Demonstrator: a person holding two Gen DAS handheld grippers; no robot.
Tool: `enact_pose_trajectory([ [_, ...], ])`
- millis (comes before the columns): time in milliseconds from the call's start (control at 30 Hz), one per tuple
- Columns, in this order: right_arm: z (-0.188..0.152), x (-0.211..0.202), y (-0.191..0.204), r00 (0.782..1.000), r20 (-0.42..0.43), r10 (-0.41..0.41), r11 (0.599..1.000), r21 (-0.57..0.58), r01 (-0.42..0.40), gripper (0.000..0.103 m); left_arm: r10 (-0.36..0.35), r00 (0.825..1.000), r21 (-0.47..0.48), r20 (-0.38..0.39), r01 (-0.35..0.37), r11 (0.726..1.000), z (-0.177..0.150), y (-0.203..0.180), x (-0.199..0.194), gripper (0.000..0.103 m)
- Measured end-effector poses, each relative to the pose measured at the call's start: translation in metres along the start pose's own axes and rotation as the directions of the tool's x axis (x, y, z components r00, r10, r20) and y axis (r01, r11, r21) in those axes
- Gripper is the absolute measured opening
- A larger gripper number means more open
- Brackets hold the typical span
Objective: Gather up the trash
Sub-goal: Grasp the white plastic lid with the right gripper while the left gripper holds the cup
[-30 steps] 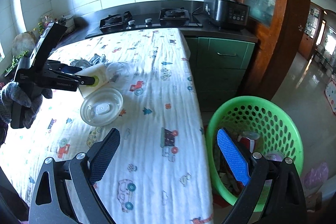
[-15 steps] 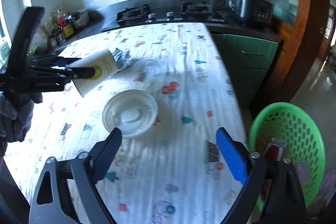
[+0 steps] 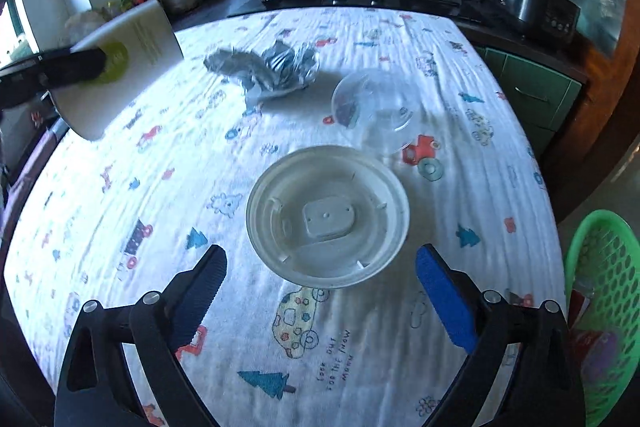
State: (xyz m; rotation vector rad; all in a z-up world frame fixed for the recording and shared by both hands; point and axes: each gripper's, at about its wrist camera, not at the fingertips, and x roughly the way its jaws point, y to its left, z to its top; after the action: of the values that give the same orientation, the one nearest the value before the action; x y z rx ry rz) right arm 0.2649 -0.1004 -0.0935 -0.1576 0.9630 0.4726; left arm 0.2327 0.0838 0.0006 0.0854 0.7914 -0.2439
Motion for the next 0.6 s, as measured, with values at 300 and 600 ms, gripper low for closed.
enact_pose_trajectory([
  [300,-0.001,0.019,-0.007,0.998,-0.048,-0.034,0.999,-0.011,0.034,0.094,-0.021,1.0,-0.008,-0.015,0.02,1.0,-0.007,0.004,0.009,0.06],
  [600,0.008,0.03,-0.008,0.999,-0.037,-0.02,1.0,-0.003,0.02,0.09,-0.027,0.999,-0.005,-0.018,0.027,1.0,-0.006,0.001,0.013,0.06],
])
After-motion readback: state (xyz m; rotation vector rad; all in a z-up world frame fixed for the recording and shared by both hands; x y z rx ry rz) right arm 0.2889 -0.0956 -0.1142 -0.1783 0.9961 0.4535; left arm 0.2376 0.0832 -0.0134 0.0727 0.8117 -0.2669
